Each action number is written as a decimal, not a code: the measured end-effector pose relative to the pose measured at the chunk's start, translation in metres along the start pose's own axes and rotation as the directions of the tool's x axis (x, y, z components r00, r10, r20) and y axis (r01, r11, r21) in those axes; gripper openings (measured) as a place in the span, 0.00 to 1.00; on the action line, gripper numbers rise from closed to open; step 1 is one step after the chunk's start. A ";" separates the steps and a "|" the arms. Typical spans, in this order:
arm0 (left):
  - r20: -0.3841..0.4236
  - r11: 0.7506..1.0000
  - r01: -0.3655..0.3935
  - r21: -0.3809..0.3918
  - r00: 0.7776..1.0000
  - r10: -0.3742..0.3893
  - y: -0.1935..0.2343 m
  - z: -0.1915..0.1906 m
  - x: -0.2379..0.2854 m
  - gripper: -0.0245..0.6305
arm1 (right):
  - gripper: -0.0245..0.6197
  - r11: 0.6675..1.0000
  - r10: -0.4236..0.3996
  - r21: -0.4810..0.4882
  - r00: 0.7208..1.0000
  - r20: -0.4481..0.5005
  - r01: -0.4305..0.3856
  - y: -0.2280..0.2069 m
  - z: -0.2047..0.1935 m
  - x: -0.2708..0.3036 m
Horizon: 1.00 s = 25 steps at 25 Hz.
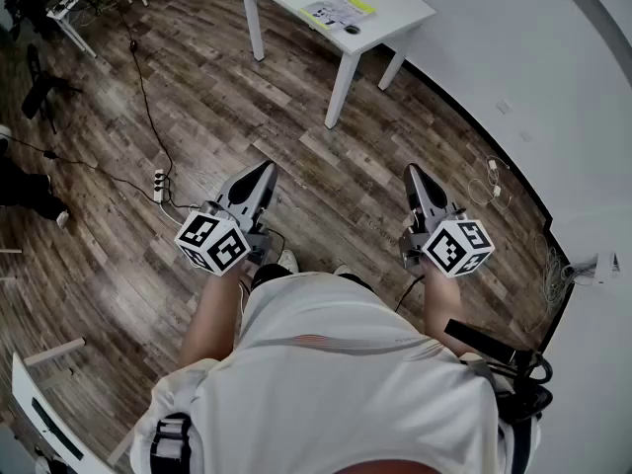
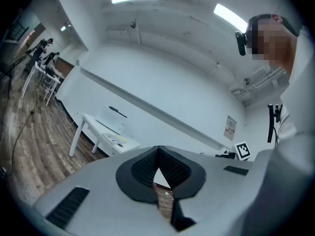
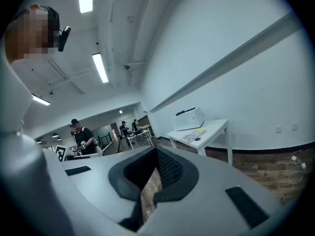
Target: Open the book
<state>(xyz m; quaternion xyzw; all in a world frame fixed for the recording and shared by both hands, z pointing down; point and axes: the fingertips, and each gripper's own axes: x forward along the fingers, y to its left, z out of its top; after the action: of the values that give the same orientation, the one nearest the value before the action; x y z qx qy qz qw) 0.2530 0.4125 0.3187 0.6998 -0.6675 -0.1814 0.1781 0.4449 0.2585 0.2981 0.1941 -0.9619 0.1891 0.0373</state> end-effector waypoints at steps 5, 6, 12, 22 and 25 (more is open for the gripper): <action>-0.007 1.000 -0.004 -0.008 1.000 0.004 0.033 0.006 -0.019 0.05 | 0.03 1.000 -0.020 0.009 1.000 -0.013 0.020 0.019 -0.015 0.022; -0.012 1.000 0.000 -0.008 1.000 0.000 0.038 0.006 -0.021 0.05 | 0.03 1.000 -0.025 0.013 1.000 -0.016 0.026 0.022 -0.019 0.025; -0.015 1.000 -0.012 -0.008 1.000 0.012 0.063 0.013 -0.031 0.05 | 0.03 0.999 -0.025 0.020 0.999 -0.047 0.026 0.035 -0.031 0.047; -0.010 0.997 -0.075 0.007 0.997 0.075 0.111 0.028 -0.021 0.05 | 0.03 0.998 0.058 0.031 0.995 -0.083 -0.056 0.039 -0.033 0.123; -0.004 0.995 -0.098 -0.009 0.995 0.098 0.130 0.033 -0.010 0.05 | 0.03 0.996 0.082 0.038 0.992 -0.095 -0.079 0.033 -0.032 0.152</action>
<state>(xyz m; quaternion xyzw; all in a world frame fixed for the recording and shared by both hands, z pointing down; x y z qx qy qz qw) 0.1234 0.4162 0.3544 0.6657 -0.6999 -0.1745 0.1911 0.2924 0.2442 0.3384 0.1465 -0.9625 0.2162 0.0728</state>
